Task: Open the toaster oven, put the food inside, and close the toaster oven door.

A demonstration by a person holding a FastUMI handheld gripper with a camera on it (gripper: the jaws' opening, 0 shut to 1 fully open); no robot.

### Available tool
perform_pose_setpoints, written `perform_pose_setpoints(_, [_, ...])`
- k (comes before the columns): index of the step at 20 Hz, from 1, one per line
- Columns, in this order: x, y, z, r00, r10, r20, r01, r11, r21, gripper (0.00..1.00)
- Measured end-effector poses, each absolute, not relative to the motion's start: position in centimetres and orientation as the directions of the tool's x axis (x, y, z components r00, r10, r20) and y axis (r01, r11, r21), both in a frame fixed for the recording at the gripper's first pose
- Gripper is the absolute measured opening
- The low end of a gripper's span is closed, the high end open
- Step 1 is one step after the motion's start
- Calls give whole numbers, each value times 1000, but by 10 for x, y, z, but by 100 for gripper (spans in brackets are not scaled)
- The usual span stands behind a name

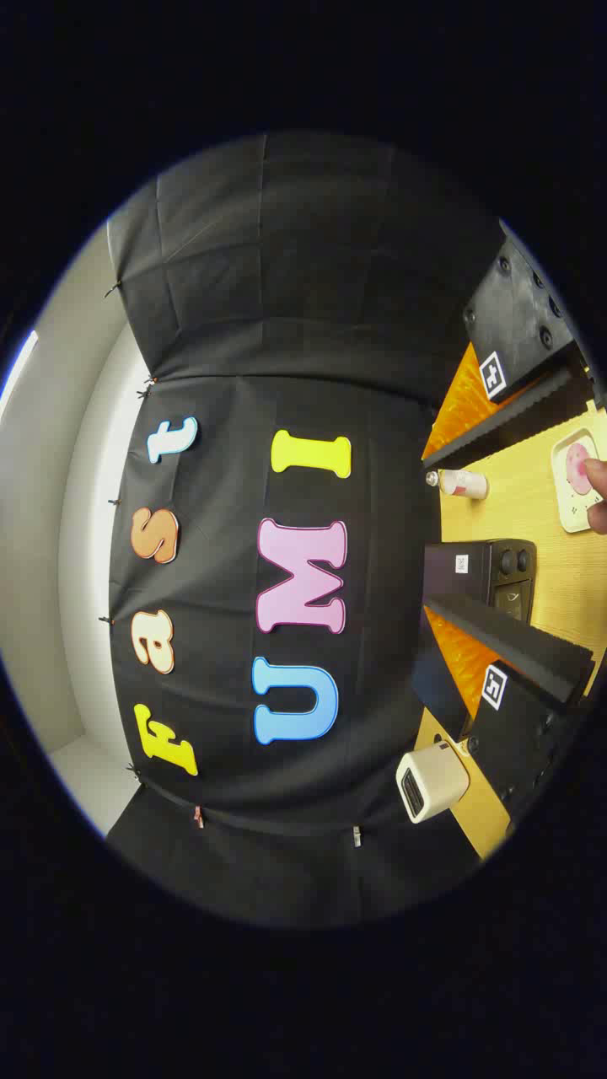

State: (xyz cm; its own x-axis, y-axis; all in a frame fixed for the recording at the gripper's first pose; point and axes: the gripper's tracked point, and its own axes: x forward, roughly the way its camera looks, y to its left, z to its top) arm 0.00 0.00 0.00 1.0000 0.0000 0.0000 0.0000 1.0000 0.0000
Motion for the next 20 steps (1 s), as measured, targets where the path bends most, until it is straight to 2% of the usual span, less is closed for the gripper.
perform_pose_setpoints(20, [2, 15, -1, 1000, 28, 11, -28, 1000, 11, 97])
